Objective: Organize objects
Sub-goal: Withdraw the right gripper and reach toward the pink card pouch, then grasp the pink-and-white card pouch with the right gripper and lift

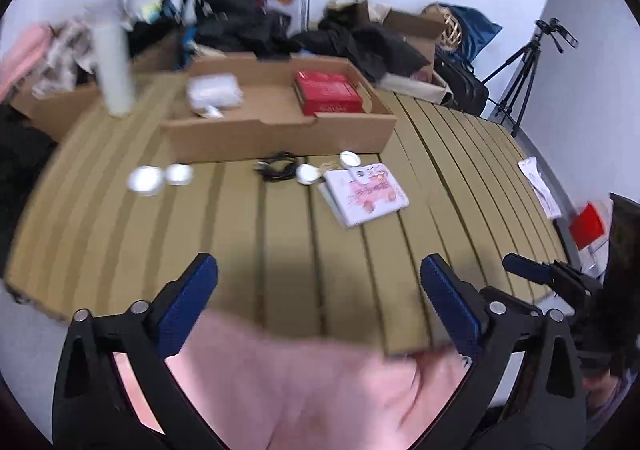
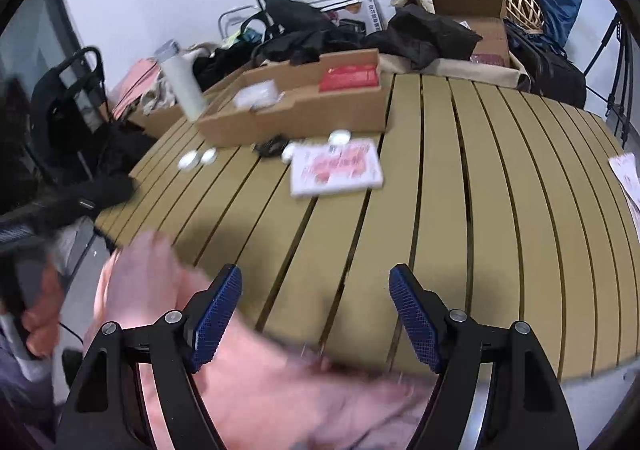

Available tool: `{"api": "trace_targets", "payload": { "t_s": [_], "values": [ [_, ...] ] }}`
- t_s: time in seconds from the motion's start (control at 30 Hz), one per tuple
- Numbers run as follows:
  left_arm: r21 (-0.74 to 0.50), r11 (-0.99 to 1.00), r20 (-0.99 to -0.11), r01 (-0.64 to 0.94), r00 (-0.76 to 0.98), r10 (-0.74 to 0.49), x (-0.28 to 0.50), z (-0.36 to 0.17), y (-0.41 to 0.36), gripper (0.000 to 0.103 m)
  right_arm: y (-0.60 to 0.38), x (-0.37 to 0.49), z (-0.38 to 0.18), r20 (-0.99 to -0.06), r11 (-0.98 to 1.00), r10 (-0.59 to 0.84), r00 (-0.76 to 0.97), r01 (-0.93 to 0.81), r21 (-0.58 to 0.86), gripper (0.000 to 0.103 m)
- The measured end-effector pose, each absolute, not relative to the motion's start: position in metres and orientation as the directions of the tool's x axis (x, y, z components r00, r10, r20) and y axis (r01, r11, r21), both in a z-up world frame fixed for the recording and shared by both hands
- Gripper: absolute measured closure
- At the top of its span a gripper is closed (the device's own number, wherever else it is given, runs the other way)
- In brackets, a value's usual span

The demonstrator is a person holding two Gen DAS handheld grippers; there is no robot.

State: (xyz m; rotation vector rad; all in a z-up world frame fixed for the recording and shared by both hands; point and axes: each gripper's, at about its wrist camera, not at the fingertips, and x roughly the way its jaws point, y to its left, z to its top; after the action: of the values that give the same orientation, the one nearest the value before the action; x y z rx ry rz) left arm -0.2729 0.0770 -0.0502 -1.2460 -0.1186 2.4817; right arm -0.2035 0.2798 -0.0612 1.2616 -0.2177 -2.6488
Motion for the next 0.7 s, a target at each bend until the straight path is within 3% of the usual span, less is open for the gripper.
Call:
{"api": "trace_targets", "payload": {
  "t_s": [0.13,0.23,0.3,0.33,0.4,0.5,0.57,0.7],
  "values": [
    [-0.332,-0.921,-0.801,-0.202,-0.455,0.388,-0.324,-0.095,0.106,0.039,0.292,-0.262,-0.071,-0.757,-0.966,-0.255,-0.601,0.118,0.231,0.023],
    [-0.372,-0.908,-0.799,-0.191,-0.433,0.418,-0.345,-0.114,0.118,0.040,0.296,-0.304,-0.086,-0.770,-0.963,-0.266,-0.580,0.132,0.233,0.024],
    [-0.380,-0.905,-0.804,-0.190,-0.416,0.425,-0.355,-0.121,0.124,0.040,0.298,-0.328,-0.097,-0.780,-0.962,-0.270,-0.564,0.138,0.234,0.036],
    [-0.380,-0.906,-0.804,-0.189,-0.416,0.424,-0.359,-0.124,0.126,0.046,0.299,-0.341,-0.104,-0.787,-0.963,-0.270,-0.555,0.140,0.231,0.039],
    [-0.391,-0.901,-0.801,-0.187,-0.413,0.433,-0.365,-0.130,0.129,0.047,0.302,-0.357,-0.115,-0.795,-0.963,-0.267,-0.544,0.139,0.229,0.046],
    [-0.413,-0.893,-0.800,-0.176,-0.398,0.449,-0.370,-0.137,0.128,0.061,0.301,-0.373,-0.130,-0.807,-0.963,-0.271,-0.525,0.145,0.229,0.054],
    [-0.423,-0.889,-0.802,-0.172,-0.386,0.456,-0.371,-0.141,0.129,0.080,0.299,-0.378,-0.137,-0.808,-0.957,-0.290,-0.513,0.158,0.243,0.058],
    [-0.457,-0.874,-0.793,-0.164,-0.369,0.484,-0.375,-0.147,0.126,0.084,0.299,-0.375,-0.144,-0.798,-0.952,-0.307,-0.519,0.167,0.258,0.065]
  ]
}}
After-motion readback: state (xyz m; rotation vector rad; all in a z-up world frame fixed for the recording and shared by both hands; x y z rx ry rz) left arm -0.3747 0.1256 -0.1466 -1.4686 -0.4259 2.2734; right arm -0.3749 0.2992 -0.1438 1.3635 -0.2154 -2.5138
